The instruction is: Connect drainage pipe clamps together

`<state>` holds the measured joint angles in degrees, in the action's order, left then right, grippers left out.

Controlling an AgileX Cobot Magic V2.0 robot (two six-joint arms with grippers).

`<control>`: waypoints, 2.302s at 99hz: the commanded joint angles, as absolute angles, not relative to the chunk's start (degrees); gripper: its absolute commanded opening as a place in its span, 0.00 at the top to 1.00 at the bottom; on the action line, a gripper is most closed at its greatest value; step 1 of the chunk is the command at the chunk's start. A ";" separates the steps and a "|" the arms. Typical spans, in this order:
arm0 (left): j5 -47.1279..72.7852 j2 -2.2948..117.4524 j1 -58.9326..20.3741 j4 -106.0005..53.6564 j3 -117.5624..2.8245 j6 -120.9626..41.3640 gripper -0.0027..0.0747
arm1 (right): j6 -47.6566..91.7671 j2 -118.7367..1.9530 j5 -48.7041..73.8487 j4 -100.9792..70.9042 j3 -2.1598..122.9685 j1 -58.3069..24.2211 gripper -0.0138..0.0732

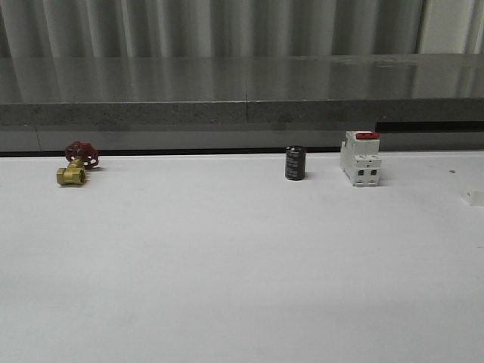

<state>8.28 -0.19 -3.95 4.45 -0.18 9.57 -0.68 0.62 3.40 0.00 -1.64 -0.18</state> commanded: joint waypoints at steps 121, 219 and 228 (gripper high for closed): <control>36.46 38.35 -3.73 2.10 -40.49 9.52 0.99 | -0.53 1.42 -1.44 0.00 -0.53 0.23 0.92; 44.19 65.64 -3.70 4.34 -56.03 9.05 0.22 | -0.53 1.42 -1.44 0.00 -0.53 0.23 0.92; 46.75 72.53 -3.70 4.49 -61.33 7.62 0.22 | -0.53 1.42 -1.44 0.00 -0.53 0.23 0.92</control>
<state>46.66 68.30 -3.92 3.93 -55.58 8.78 -0.68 0.62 3.40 0.00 -1.64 -0.18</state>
